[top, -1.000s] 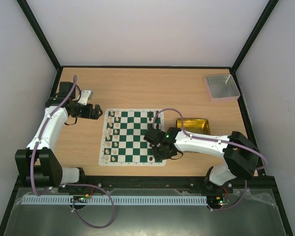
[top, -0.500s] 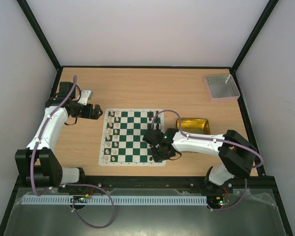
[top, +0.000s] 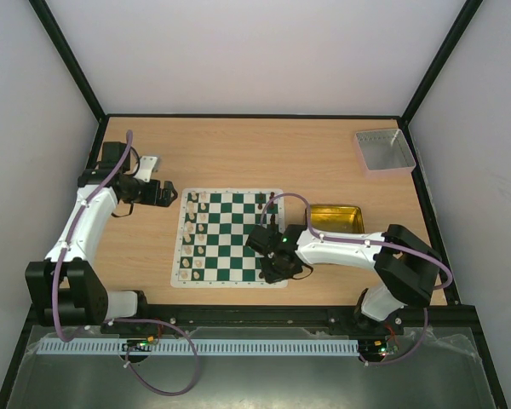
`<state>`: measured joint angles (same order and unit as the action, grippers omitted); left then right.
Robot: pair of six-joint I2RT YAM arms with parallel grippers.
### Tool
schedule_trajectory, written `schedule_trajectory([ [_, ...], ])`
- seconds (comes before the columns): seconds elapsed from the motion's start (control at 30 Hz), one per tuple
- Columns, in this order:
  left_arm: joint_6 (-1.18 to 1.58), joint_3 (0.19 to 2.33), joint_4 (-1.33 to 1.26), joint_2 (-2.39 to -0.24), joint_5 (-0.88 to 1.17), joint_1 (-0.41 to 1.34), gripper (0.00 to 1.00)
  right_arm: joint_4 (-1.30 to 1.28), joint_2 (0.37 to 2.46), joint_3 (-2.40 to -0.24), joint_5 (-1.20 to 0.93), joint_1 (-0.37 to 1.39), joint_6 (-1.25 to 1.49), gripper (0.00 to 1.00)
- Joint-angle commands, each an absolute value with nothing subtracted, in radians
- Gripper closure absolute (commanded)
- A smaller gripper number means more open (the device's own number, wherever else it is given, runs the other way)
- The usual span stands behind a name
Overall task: Set up the chess pieces on the board
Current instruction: Place the chess piece on the chessboard, then reset both arms
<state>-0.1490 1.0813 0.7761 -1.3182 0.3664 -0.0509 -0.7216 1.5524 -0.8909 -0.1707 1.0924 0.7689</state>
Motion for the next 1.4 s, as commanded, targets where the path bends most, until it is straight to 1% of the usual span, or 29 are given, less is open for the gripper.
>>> schedule_trajectory([
  [0.0,-0.146,1.077,0.785,-1.288,0.369,-0.055,0.01,-0.714,1.566,-0.885,-0.171,1.102,0.778,0.89],
  [0.17,-0.147,1.076,0.786,-1.281,0.369,-0.055,0.01,-0.719,1.566,-0.885,-0.164,1.103,0.782,0.80],
  [0.37,-0.147,1.073,0.788,-1.276,0.371,-0.055,0.01,-0.728,1.559,-0.886,-0.153,1.104,0.790,0.74],
  [0.4,-0.147,1.072,0.787,-1.275,0.370,-0.055,0.01,-0.731,1.558,-0.888,-0.149,1.103,0.792,0.70],
  [0.43,-0.147,1.072,0.787,-1.275,0.370,-0.055,0.01,-0.733,1.556,-0.890,-0.144,1.103,0.794,0.70],
  [0.47,-0.147,1.072,0.787,-1.275,0.372,-0.055,0.01,-0.734,1.553,-0.891,-0.143,1.103,0.796,0.65],
  [0.5,-0.147,1.072,0.787,-1.275,0.372,-0.055,0.01,-0.737,1.549,-0.891,-0.140,1.103,0.797,0.59],
  [0.53,-0.147,1.073,0.787,-1.275,0.372,-0.055,0.01,-0.740,1.545,-0.895,-0.140,1.103,0.798,0.57],
  [0.6,-0.148,1.072,0.787,-1.273,0.372,-0.055,0.01,-0.749,1.535,-0.903,-0.132,1.103,0.799,0.48],
  [0.67,-0.147,1.071,0.787,-1.272,0.373,-0.056,0.01,-0.772,1.518,-0.923,-0.106,1.103,0.800,0.46],
  [0.8,-0.150,1.074,0.788,-1.272,0.378,-0.055,0.01,-0.847,1.474,-0.974,-0.051,1.104,0.783,0.45],
  [0.83,-0.150,1.073,0.788,-1.273,0.380,-0.055,0.01,-0.867,1.453,-0.987,-0.035,1.104,0.778,0.43],
  [0.9,-0.152,1.075,0.791,-1.275,0.383,-0.055,0.01,-0.912,1.427,-1.016,0.011,1.100,0.776,0.31],
  [0.93,-0.152,1.075,0.791,-1.274,0.385,-0.055,0.01,-0.928,1.419,-1.030,0.035,1.095,0.771,0.28],
  [0.97,-0.154,1.073,0.792,-1.273,0.387,-0.055,0.01,-0.945,1.417,-1.050,0.056,1.085,0.766,0.23],
  [1.03,-0.154,1.072,0.791,-1.271,0.388,-0.054,0.01,-0.977,1.424,-1.103,0.106,1.048,0.755,0.21],
  [1.07,-0.155,1.072,0.792,-1.270,0.385,-0.052,0.01,-0.984,1.427,-1.121,0.123,1.021,0.750,0.14],
  [1.1,-0.155,1.074,0.793,-1.268,0.383,-0.049,0.01,-0.987,1.428,-1.137,0.154,0.986,0.747,0.11],
  [1.2,-0.158,1.074,0.794,-1.266,0.367,-0.036,0.01,-0.977,1.427,-1.181,0.236,0.907,0.739,0.09],
  [1.23,-0.159,1.075,0.795,-1.266,0.358,-0.029,0.01,-0.974,1.431,-1.199,0.255,0.882,0.734,0.03],
  [1.37,-0.167,1.086,0.804,-1.267,0.331,-0.001,0.01,-0.953,1.449,-1.298,0.292,0.844,0.672,0.03],
])
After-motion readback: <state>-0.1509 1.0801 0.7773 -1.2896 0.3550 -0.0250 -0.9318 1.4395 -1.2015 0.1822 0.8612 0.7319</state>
